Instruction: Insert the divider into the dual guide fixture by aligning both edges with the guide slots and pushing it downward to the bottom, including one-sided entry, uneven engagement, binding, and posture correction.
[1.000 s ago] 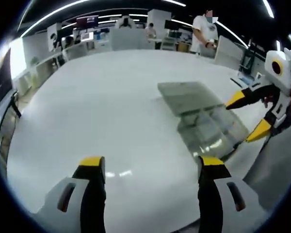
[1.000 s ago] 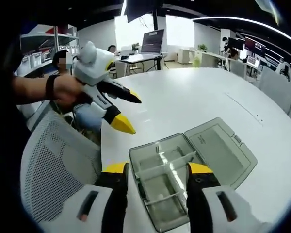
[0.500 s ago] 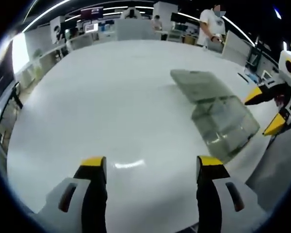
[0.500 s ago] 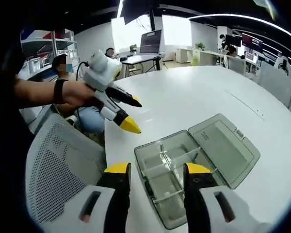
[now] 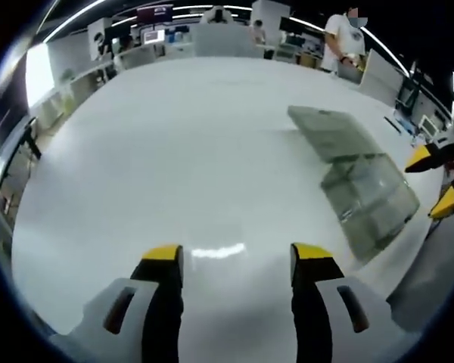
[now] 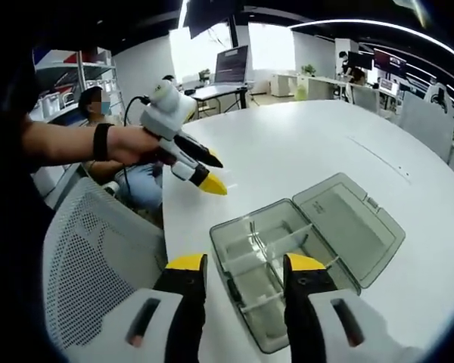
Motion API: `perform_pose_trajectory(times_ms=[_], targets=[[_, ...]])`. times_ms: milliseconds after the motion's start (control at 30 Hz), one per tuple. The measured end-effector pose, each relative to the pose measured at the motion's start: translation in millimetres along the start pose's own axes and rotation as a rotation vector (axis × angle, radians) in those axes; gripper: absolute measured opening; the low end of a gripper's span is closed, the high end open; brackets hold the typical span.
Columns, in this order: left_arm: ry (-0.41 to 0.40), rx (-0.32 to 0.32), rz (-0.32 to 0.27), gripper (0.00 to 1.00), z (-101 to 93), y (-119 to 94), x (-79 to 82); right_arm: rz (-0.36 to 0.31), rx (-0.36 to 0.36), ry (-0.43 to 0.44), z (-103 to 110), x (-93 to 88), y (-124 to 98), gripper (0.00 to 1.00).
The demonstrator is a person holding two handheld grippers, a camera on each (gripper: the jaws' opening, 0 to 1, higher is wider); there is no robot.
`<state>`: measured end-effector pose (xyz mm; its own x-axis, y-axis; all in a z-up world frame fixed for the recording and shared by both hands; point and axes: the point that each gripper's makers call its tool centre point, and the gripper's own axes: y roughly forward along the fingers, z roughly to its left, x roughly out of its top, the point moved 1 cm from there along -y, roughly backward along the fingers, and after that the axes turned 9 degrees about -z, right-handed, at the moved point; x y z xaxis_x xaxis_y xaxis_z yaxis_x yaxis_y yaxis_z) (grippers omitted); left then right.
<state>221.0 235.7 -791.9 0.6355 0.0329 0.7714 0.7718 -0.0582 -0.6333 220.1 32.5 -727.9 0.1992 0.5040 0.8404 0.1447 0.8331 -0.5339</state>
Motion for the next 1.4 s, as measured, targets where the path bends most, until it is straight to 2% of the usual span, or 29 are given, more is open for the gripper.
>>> perform_pose_trajectory(times_ms=[133, 267, 400, 533, 633, 733, 833, 1400], targets=[[0.0, 0.018, 0.006, 0.54, 2.9, 0.7, -1.9, -0.005, -0.007, 0.003, -1.0, 0.9, -1.4, 0.36], [-0.021, 0.058, 0.015, 0.46, 9.7, 1.1, -5.1, -0.003, -0.011, 0.006, -1.5, 0.1, -2.0, 0.35], [-0.018, 0.059, 0.026, 0.46, 8.9, 1.7, -7.5, -0.004, -0.008, 0.006, -0.9, 0.4, -2.1, 0.34], [-0.015, 0.089, 0.046, 0.41, 11.1, 1.5, -11.5, -0.004, -0.006, 0.004, -1.1, 1.0, -2.3, 0.34], [-0.024, 0.109, 0.039, 0.36, 14.3, 1.3, -9.9, -0.001, -0.009, 0.001, -1.1, 1.1, -3.0, 0.34], [-0.024, 0.116, 0.039, 0.36, 14.5, 1.4, -9.5, 0.003, -0.007, 0.0, -1.1, 0.4, -3.4, 0.33], [0.022, 0.121, 0.042, 0.35, 11.2, 0.2, -9.2, 0.005, -0.011, 0.001, -2.2, 0.1, -3.4, 0.33], [-0.013, 0.141, 0.018, 0.31, 8.4, -2.7, -9.2, 0.009, -0.012, 0.003, 0.2, -0.2, -3.1, 0.31]])
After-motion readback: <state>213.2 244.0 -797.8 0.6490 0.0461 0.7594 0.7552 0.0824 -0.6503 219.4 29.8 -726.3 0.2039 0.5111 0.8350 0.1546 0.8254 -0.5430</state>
